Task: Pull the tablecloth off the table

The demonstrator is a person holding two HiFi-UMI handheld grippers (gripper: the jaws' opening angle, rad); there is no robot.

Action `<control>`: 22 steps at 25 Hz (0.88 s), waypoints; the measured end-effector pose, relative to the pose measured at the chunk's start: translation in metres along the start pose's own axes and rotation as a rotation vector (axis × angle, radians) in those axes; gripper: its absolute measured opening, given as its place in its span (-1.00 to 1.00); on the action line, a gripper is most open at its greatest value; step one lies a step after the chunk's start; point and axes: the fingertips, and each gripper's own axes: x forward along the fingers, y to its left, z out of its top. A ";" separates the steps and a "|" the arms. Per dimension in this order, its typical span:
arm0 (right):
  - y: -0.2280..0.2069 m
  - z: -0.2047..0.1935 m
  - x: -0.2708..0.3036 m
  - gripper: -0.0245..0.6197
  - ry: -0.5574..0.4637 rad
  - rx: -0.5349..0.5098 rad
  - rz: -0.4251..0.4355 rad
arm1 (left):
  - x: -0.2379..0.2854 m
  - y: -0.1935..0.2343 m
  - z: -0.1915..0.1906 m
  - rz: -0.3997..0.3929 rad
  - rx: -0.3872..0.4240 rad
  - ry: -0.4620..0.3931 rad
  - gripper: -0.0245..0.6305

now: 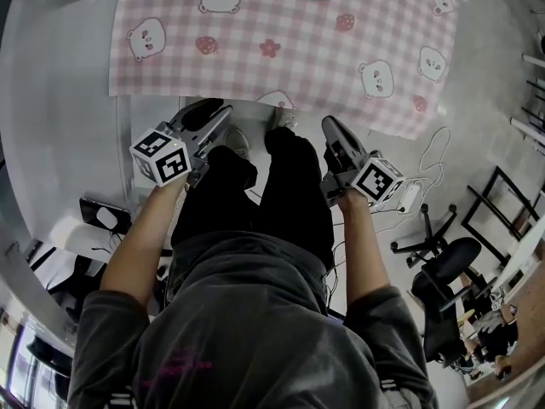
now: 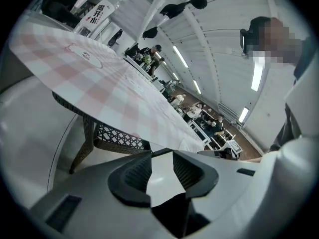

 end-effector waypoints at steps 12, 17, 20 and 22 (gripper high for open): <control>0.005 0.006 0.011 -0.60 -0.065 0.124 0.116 | 0.011 0.005 0.020 -0.101 -0.157 -0.085 -0.41; 0.001 0.009 0.012 -0.51 -0.102 0.174 0.145 | 0.013 0.003 0.029 -0.130 -0.203 -0.112 -0.44; 0.003 0.017 0.012 -0.51 -0.137 0.189 0.169 | 0.014 0.002 0.032 -0.140 -0.207 -0.124 -0.56; 0.006 0.024 0.012 -0.52 -0.161 0.211 0.196 | 0.015 0.001 0.034 -0.139 -0.214 -0.132 -0.70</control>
